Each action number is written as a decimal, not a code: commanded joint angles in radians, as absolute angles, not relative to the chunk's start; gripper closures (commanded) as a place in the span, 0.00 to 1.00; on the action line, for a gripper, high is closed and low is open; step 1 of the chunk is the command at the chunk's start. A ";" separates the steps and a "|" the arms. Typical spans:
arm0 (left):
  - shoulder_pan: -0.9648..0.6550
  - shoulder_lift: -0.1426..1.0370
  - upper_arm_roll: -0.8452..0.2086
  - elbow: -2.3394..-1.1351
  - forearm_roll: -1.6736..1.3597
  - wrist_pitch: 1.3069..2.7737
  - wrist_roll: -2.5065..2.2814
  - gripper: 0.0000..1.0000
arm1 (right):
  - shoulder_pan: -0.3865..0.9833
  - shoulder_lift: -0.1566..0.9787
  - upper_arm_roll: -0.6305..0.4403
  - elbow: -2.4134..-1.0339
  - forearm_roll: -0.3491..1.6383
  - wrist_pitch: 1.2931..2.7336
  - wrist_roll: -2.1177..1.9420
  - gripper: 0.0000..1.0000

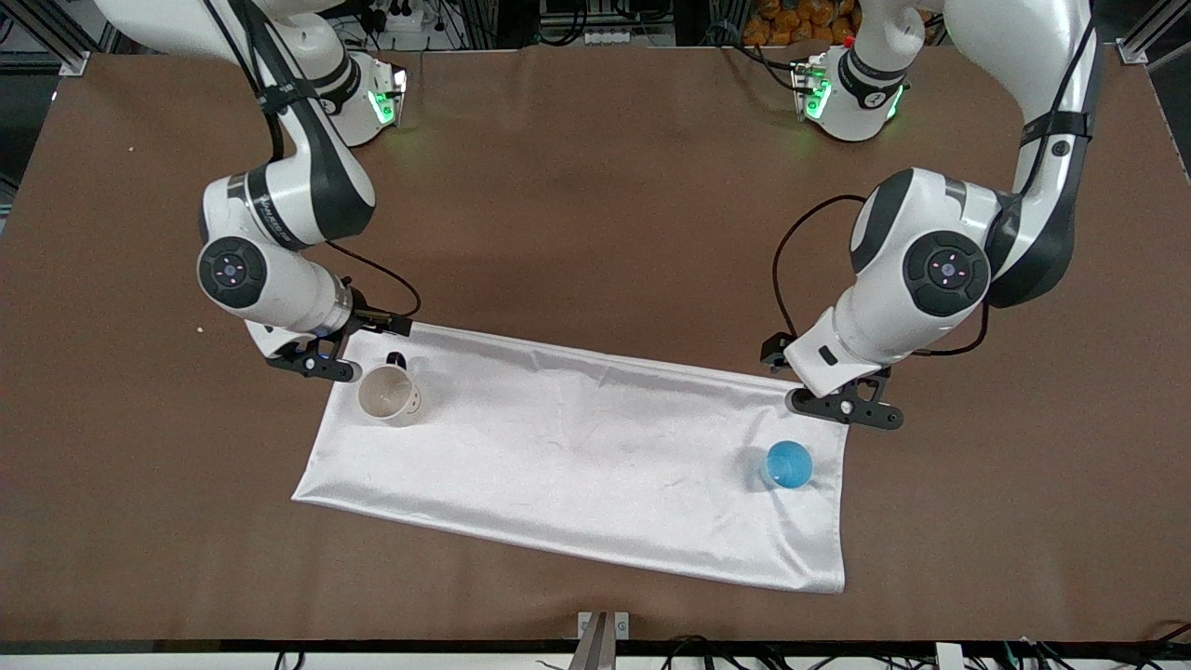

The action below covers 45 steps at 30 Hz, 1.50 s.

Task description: Place blue cup into white mug on table

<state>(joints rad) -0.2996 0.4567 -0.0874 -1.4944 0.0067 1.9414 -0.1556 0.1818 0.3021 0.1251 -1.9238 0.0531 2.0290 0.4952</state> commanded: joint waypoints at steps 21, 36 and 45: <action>-0.307 0.632 -0.086 -1.474 0.055 2.189 -0.120 0.00 | 0.252 0.477 0.120 -1.940 -0.092 2.250 0.500 0.00; -0.324 0.733 -0.086 -1.470 0.120 2.319 -0.120 0.00 | 0.196 0.483 0.118 -1.928 -0.187 2.310 0.445 0.00; -0.336 0.758 -0.086 -1.466 0.120 2.356 -0.118 0.00 | 0.184 0.489 0.118 -1.928 -0.187 2.352 0.436 0.00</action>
<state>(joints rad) -0.3290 0.7301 -0.0884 -1.4917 0.0977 2.3290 -0.1288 0.1948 0.4846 0.1093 -1.9324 -0.1631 2.3304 0.4425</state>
